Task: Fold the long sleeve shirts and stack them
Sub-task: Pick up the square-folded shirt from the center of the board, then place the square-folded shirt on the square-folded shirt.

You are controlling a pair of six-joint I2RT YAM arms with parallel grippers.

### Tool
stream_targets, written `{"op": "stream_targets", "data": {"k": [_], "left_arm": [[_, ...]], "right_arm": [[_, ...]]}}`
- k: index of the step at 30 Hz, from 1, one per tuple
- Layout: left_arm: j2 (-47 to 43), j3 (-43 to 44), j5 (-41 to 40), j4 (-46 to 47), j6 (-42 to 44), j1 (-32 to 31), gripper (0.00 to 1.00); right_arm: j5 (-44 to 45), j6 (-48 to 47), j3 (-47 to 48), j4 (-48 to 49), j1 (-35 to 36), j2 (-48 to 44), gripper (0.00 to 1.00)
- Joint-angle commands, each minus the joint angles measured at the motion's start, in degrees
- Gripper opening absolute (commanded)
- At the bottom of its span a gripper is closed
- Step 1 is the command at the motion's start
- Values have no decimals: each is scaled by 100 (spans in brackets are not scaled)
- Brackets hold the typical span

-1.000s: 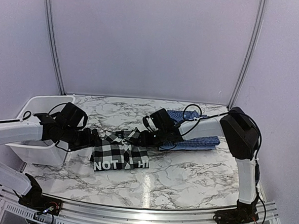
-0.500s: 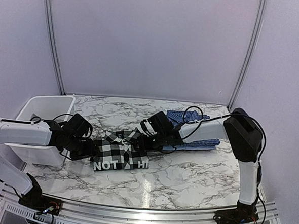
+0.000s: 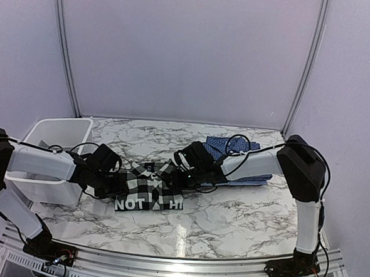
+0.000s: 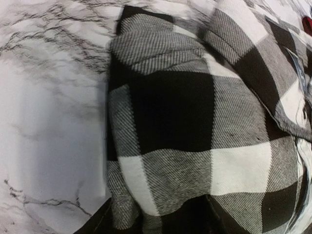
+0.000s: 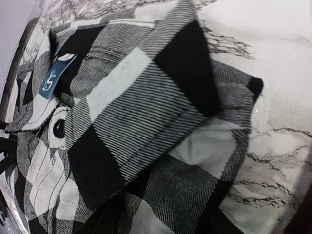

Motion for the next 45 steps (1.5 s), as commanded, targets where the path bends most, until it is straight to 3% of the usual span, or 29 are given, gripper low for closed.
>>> {"op": "stream_targets", "data": {"k": [1, 4, 8, 11, 13, 23, 30, 38, 45], "left_arm": [[235, 79, 51, 273, -79, -103, 52], [310, 96, 86, 370, -165, -117, 37], [345, 241, 121, 470, -212, -148, 17], [223, 339, 71, 467, -220, -161, 4], [49, 398, -24, 435, -223, -161, 0], [-808, 1189, -305, -255, -79, -170, 0], [-807, 2034, -230, -513, 68, -233, 0], [-174, 3180, -175, -528, 200, -457, 0], [930, 4403, -148, -506, 259, -693, 0]], "right_arm": [[29, 76, 287, -261, 204, 306, 42], [52, 66, 418, -317, 236, 368, 25], [116, -22, 648, -474, 249, 428, 10], [127, -113, 882, -637, 257, 429, 0], [135, -198, 1058, -762, 251, 384, 0], [167, -715, 2157, -1658, 258, 17, 0], [317, -987, 2633, -2139, 132, -272, 0], [546, -1291, 2458, -2429, -411, -978, 0], [711, -1640, 2071, -2606, -1108, -1551, 0]]}}
